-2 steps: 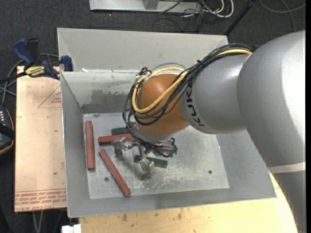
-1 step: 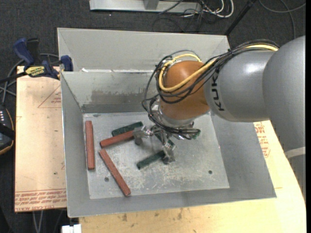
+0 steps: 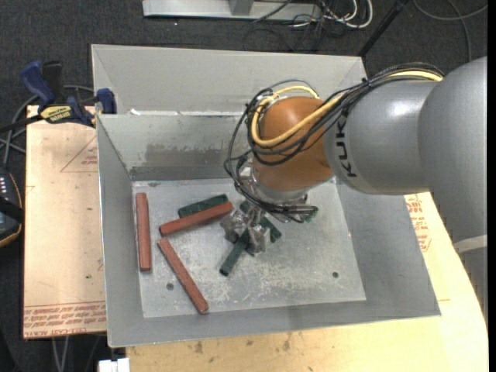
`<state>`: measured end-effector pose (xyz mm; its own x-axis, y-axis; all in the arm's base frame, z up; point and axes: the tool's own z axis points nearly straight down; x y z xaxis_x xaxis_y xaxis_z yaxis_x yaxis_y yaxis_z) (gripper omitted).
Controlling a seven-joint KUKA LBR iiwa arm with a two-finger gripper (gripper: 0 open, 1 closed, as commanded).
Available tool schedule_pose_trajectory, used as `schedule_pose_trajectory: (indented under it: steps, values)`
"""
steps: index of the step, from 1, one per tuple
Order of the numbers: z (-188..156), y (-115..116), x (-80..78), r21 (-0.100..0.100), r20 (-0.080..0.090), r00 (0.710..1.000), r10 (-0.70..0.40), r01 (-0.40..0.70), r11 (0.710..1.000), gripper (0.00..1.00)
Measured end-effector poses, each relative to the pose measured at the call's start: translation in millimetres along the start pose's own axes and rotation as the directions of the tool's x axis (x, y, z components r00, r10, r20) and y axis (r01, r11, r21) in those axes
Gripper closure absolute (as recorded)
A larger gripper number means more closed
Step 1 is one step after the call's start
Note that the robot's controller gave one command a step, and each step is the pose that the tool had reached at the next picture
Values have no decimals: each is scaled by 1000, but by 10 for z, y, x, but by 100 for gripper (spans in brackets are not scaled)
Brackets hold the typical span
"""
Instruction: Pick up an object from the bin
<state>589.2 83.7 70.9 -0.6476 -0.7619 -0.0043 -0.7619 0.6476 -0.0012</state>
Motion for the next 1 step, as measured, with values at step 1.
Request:
schedule_pose_trajectory:
  steps: [1]
  values:
    - [-1519, 288, 444, 4, 2, 983, -183, 183, 983, 100]
